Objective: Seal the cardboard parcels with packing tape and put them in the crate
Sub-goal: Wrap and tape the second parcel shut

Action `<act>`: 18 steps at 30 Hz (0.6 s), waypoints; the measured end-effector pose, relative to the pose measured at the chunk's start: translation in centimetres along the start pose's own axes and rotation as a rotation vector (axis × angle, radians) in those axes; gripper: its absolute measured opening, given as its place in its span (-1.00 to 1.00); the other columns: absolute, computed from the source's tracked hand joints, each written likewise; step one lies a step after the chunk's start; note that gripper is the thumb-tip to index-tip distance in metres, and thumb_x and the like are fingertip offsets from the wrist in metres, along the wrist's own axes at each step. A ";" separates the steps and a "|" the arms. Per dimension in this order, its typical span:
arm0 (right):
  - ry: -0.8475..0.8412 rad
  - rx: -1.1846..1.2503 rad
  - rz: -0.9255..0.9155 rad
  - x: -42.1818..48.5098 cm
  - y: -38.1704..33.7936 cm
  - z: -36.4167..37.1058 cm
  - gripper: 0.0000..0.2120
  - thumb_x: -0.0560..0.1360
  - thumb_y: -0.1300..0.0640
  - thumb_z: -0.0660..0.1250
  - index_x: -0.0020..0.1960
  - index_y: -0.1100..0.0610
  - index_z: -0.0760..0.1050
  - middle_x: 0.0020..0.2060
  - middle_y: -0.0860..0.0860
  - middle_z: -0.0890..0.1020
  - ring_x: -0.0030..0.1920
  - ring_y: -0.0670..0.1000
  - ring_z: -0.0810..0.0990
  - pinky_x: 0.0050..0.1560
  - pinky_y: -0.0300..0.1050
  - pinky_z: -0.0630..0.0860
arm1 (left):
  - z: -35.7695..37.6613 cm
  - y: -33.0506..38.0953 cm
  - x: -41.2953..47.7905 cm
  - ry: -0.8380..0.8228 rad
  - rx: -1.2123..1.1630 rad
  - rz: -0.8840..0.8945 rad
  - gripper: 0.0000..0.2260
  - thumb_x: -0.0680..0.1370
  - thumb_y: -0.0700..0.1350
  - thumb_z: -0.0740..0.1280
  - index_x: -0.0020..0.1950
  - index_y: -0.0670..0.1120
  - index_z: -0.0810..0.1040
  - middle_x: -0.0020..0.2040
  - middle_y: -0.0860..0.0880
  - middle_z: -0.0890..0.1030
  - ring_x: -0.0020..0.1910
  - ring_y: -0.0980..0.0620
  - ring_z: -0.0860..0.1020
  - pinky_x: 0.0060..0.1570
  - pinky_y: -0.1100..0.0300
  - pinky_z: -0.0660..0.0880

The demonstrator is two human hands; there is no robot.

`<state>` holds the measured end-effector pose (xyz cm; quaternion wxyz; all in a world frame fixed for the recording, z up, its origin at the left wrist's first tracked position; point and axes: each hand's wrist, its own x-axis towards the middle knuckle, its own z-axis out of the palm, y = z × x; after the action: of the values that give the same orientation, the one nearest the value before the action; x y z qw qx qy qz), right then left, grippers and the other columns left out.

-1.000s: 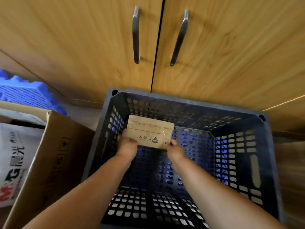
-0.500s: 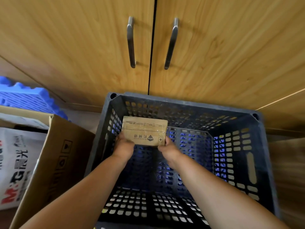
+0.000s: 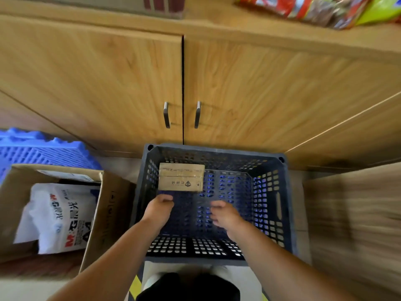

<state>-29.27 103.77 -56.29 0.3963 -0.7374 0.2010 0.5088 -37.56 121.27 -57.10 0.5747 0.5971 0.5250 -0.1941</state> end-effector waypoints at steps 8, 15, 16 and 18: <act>0.066 0.221 -0.057 -17.5 -4.7 -7.5 -0.89 0.59 0.34 0.20 0.08 0.22 0.43 -0.22 0.10 0.53 -0.33 -0.02 0.50 -0.33 -0.26 0.42 | -1.9 7.3 -15.0 -0.112 0.006 -0.005 -0.89 0.55 -0.26 0.29 0.04 -0.11 0.54 -0.10 -0.15 0.59 -0.07 -0.15 0.56 -0.06 0.07 0.45; 0.160 0.349 -0.178 -35.8 -7.5 -15.0 -0.72 0.59 0.33 0.20 0.29 0.32 0.41 0.01 0.27 0.60 -0.18 0.08 0.65 -0.10 -0.18 0.57 | -1.9 15.5 -31.7 -0.206 0.103 0.172 -0.88 0.58 -0.20 0.26 -0.06 0.00 0.54 -0.10 -0.05 0.59 -0.07 -0.06 0.55 -0.01 0.11 0.44; 0.205 0.332 -0.205 -38.4 -7.5 -15.9 -0.77 0.57 0.32 0.23 0.22 0.27 0.46 0.05 0.26 0.60 -0.17 0.07 0.63 -0.11 -0.17 0.56 | -1.6 16.4 -34.0 -0.231 0.119 0.203 -0.90 0.58 -0.18 0.27 -0.02 0.00 0.55 -0.08 -0.03 0.59 -0.05 -0.03 0.55 0.03 0.11 0.45; 0.237 0.334 -0.238 -43.2 -7.4 -17.6 -0.85 0.57 0.31 0.23 0.12 0.24 0.49 0.01 0.24 0.62 -0.18 0.03 0.60 -0.12 -0.20 0.52 | -0.8 18.0 -38.2 -0.275 0.144 0.264 -0.91 0.57 -0.16 0.29 -0.01 0.00 0.57 -0.06 -0.03 0.60 -0.01 -0.01 0.55 0.13 0.09 0.44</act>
<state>-31.09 89.76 -11.21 0.5438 -0.7345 0.2391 0.3281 -36.79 110.33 -16.30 0.6171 0.6683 0.3434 -0.2338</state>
